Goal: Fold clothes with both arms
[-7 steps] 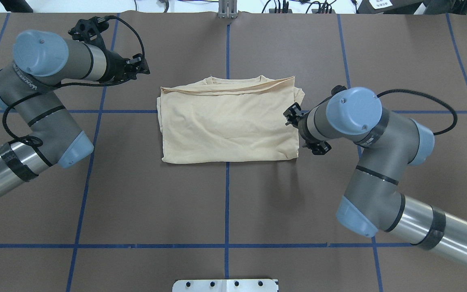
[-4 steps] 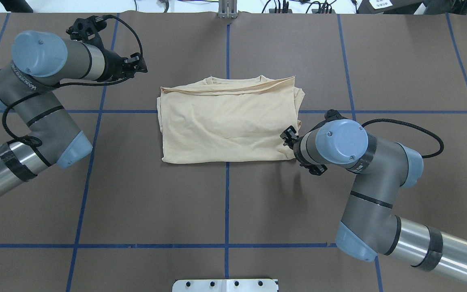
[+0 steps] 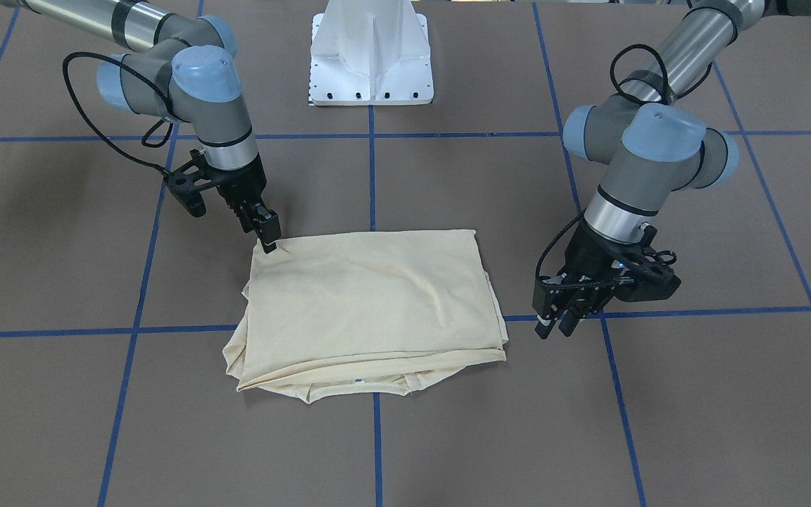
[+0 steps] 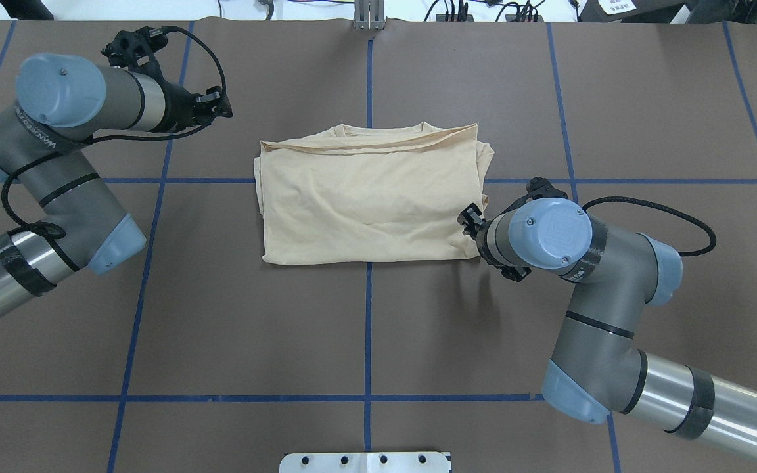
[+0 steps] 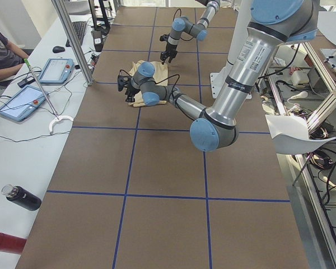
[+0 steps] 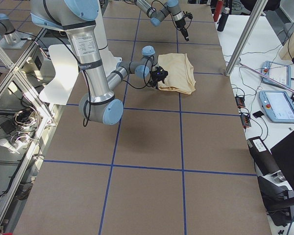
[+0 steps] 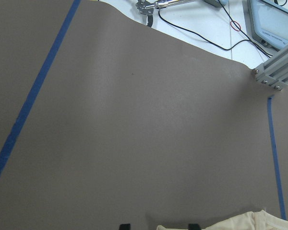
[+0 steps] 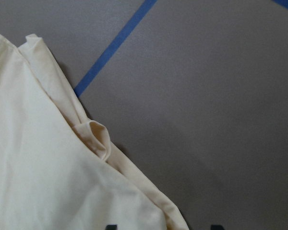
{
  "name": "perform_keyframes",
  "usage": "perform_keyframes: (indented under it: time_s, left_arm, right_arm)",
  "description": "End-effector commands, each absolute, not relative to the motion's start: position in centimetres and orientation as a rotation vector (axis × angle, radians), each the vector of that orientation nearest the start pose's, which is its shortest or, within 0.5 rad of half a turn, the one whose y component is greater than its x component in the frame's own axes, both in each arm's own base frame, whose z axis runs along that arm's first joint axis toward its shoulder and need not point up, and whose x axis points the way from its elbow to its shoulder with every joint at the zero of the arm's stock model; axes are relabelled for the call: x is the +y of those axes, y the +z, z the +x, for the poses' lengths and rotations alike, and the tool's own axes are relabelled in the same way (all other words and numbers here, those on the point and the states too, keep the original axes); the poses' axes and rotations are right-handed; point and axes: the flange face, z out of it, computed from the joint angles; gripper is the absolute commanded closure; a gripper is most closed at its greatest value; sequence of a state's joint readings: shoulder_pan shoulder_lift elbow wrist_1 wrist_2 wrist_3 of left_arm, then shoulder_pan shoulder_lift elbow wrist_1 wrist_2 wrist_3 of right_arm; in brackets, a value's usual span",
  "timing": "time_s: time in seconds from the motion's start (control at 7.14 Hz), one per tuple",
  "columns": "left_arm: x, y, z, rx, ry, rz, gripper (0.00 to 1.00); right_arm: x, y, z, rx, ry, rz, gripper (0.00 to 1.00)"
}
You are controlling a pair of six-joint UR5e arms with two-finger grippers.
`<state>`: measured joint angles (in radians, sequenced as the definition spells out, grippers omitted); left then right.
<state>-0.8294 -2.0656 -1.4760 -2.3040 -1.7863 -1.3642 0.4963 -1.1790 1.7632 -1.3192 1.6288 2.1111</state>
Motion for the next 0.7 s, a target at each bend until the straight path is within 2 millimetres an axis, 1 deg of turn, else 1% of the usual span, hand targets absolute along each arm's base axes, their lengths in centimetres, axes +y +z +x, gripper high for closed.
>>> perform_keyframes:
  time_s: [0.0, 0.14, 0.28, 0.42, 0.56]
  left_arm:
    - [-58.69, 33.98, 38.64, 1.076, -0.431, 0.392, 0.50]
    - [-58.55, 34.39, 38.66, 1.073, -0.430, 0.389, 0.50]
    - [-58.61, 34.39, 38.57, 1.073, -0.432, 0.389, 0.51]
    - [-58.55, 34.39, 38.65, 1.073, -0.430, 0.388, 0.51]
    - [-58.53, 34.50, 38.64, 1.072, -0.431, 0.388, 0.51]
  right_arm:
    - [-41.45, 33.18, -49.41, -0.862, 0.955, -0.073, 0.40]
    - [-41.46, 33.51, -49.63, -0.855, 0.954, -0.073, 0.49]
    - [-41.38, 33.70, -49.89, -0.850, 0.952, -0.075, 0.49]
    - [-41.36, 33.47, -49.86, -0.855, 0.959, -0.078, 0.78]
    - [-41.32, 33.49, -49.82, -0.855, 0.957, -0.079, 1.00]
